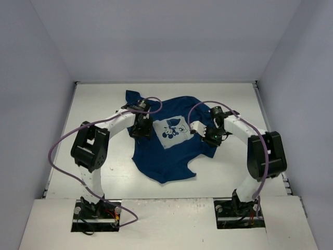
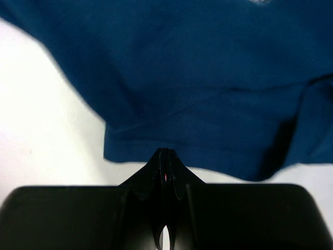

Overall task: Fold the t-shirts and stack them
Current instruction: Flatten out the tshirt

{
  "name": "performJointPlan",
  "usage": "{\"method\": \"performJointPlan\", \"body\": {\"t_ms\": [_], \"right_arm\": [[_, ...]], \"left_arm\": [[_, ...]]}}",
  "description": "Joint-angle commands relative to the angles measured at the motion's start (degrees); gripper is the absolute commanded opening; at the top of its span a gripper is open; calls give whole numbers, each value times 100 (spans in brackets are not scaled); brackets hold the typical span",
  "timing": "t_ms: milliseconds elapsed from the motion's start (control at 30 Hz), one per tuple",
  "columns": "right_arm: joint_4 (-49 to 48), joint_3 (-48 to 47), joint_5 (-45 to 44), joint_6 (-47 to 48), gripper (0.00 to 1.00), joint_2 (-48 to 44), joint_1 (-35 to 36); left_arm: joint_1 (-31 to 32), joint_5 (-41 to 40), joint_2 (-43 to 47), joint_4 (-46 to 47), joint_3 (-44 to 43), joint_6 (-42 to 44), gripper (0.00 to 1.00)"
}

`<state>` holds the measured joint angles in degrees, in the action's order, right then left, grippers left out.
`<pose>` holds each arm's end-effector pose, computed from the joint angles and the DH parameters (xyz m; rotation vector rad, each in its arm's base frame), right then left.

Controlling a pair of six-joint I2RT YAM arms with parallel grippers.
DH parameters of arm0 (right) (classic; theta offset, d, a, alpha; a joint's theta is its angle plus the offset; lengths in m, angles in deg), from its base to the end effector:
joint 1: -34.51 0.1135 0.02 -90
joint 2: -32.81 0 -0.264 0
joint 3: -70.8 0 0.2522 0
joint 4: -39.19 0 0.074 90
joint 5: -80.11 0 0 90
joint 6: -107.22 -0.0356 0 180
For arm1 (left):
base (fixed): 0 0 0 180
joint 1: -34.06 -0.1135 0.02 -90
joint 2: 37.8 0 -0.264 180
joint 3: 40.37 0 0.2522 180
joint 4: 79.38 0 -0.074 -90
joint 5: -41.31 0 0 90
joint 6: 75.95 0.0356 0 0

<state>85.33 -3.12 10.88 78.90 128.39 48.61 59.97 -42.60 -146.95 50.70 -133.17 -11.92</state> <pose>0.3079 0.0903 0.1838 -1.6932 2.0216 0.2334 0.3515 -0.1750 0.1917 0.0297 2.7891 -0.3897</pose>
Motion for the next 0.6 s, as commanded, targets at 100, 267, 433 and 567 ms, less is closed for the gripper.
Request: {"method": "performJointPlan", "body": {"t_ms": [100, 267, 433, 567], "right_arm": [[50, -638, -183, -603, 0, 1177, 46], [15, -1096, -310, -790, 0, 1755, 49], [-29, -1124, -843, -496, 0, 1809, -21], [-35, -1215, -952, -394, 0, 1765, -161]], "left_arm": [[-479, -949, -457, -582, -533, -246, 52], [-1186, -1483, -729, -851, -863, 193, 52], [-1849, -2061, -1324, -846, -1497, 1387, 52], [-2225, -1771, -2002, -767, -2499, 2593, 52]]}}
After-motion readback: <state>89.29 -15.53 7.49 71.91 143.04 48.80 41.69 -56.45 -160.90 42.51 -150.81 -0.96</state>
